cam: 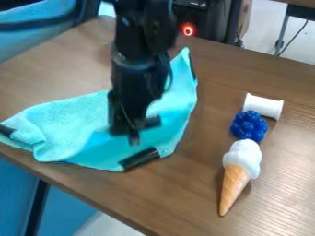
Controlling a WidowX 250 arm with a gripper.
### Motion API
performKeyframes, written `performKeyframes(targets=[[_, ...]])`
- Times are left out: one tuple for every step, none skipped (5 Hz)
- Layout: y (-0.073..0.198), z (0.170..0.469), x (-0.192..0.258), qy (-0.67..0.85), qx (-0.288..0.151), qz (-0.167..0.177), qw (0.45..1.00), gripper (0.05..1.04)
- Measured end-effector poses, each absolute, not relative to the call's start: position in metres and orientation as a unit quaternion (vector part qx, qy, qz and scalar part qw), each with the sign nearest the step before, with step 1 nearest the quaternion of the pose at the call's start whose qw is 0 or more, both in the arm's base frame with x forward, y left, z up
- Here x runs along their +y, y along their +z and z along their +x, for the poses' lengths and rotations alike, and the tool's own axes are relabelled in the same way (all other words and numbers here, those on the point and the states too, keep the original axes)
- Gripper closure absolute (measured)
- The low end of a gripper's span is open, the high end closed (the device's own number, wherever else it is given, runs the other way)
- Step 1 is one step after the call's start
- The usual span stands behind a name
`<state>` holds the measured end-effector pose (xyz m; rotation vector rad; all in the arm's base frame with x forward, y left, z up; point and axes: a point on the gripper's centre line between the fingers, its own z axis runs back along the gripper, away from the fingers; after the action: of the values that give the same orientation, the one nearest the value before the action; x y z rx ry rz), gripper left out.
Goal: Unfold the cloth from bottom right to top left
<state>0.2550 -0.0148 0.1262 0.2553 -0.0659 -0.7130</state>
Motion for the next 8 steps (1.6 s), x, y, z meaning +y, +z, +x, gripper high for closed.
performKeyframes(targets=[[0.150, 0.259, 0.007, -0.305, -0.022, 0.108, 0.946, 1.030], [0.156, 0.259, 0.025, -0.288, 0.001, 0.075, 0.955, 1.030], [0.149, 0.261, 0.043, -0.288, 0.043, 0.057, 0.955, 1.030], [0.143, 0.266, 0.070, -0.292, 0.099, 0.040, 0.950, 1.030], [0.144, 0.260, 0.097, -0.281, 0.104, 0.038, 0.953, 1.030], [0.145, 0.252, 0.126, -0.275, 0.102, 0.039, 0.955, 1.030], [0.148, 0.254, 0.152, -0.280, 0.093, 0.053, 0.954, 1.030], [0.154, 0.262, 0.181, -0.252, 0.080, 0.036, 0.964, 1.030]])
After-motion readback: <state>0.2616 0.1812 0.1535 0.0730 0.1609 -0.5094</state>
